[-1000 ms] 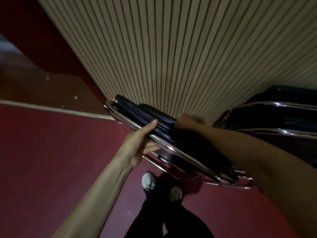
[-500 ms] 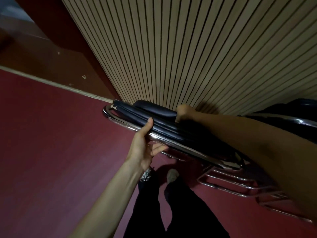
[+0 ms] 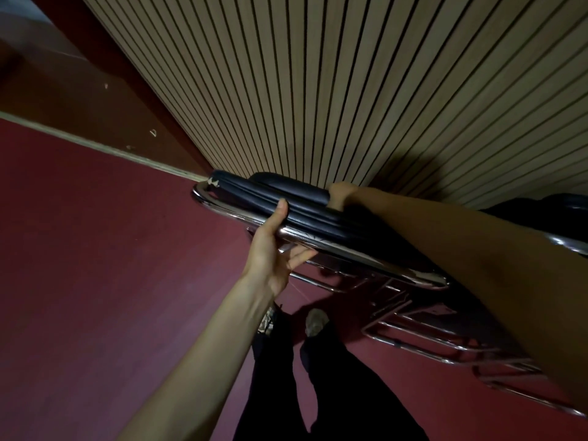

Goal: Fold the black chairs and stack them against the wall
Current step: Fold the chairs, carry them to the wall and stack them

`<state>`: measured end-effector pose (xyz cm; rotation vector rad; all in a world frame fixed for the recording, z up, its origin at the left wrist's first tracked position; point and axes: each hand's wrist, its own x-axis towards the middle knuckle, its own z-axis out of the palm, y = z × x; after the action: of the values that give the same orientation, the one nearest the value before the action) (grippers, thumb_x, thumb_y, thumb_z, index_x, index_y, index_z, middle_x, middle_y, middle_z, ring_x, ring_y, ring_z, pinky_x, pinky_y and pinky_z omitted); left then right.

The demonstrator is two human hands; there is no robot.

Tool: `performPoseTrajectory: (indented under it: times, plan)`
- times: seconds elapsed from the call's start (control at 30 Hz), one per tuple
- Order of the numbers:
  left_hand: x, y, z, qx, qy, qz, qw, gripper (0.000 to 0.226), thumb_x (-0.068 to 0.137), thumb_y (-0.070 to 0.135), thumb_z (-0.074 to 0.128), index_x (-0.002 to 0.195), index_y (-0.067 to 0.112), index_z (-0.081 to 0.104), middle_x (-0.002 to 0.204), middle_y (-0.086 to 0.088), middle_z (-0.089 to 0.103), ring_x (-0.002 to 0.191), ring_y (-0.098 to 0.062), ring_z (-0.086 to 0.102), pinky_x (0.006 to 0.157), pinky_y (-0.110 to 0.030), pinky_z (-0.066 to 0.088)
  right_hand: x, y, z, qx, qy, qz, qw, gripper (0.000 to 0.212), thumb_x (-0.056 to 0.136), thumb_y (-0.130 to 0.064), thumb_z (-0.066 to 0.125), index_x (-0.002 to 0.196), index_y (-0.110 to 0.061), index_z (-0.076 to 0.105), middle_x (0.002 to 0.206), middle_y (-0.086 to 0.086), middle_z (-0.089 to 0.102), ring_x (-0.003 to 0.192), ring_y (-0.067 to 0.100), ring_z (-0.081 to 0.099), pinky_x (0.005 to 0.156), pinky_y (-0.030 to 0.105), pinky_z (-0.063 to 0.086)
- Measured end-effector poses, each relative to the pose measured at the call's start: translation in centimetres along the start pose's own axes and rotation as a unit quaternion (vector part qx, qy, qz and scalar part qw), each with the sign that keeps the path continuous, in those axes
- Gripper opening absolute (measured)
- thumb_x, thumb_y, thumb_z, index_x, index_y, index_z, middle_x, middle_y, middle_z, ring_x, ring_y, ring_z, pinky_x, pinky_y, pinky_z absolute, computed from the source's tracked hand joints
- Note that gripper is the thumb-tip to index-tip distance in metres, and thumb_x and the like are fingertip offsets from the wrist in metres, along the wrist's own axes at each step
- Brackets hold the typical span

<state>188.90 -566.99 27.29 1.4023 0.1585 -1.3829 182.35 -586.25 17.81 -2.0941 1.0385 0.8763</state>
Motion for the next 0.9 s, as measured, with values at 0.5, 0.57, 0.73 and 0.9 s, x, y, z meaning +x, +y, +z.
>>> performPoseTrajectory:
  times: [0.5, 0.57, 0.73, 0.9]
  plan:
    - [5.7, 3.4, 5.3, -0.031, -0.039, -0.048, 0.998, 0.037, 0.089, 0.041, 0.063, 0.11, 0.01, 0.062, 0.105, -0.014, 0.068, 0.103, -0.035, 0.065, 0.1, -0.046, 0.049, -12.9, 6.9, -4.9, 0.244, 0.113, -0.014, 0.963, 0.089, 0.069, -0.082, 0.041, 0.129, -0.018, 0.058, 0.136, 0.002, 0.054, 0.123, 0.019, 0.051, 0.105, 0.029, 0.036]
    - [6.2, 4.0, 5.7, -0.048, -0.035, -0.066, 0.996, 0.035, 0.091, 0.036, 0.063, 0.111, 0.007, 0.061, 0.108, -0.017, 0.066, 0.102, -0.036, 0.064, 0.098, -0.049, 0.049, -14.3, 7.2, -4.7, 0.234, 0.109, -0.047, 0.965, 0.079, 0.069, -0.073, 0.056, 0.131, -0.025, 0.054, 0.13, -0.011, 0.052, 0.121, 0.01, 0.048, 0.101, 0.024, 0.034]
    - [7.2, 7.1, 8.1, -0.024, -0.022, -0.106, 0.994, 0.046, 0.095, 0.035, 0.057, 0.132, 0.008, 0.052, 0.132, -0.017, 0.056, 0.122, -0.036, 0.053, 0.096, -0.054, 0.046, -14.0, 7.9, -3.4, 0.086, 0.195, -0.064, 0.975, 0.091, 0.072, -0.042, 0.08, 0.146, -0.02, 0.032, 0.142, -0.001, 0.045, 0.125, 0.017, 0.045, 0.1, 0.024, 0.034]
    - [8.6, 8.4, 10.0, 0.003, -0.019, -0.107, 0.994, 0.047, 0.095, 0.036, 0.056, 0.134, 0.01, 0.052, 0.135, -0.018, 0.053, 0.123, -0.038, 0.052, 0.089, -0.054, 0.049, -13.7, 8.1, -3.5, 0.113, 0.322, -0.057, 0.938, 0.075, 0.071, -0.031, 0.082, 0.136, -0.015, 0.049, 0.131, 0.009, 0.054, 0.119, 0.025, 0.049, 0.094, 0.033, 0.041]
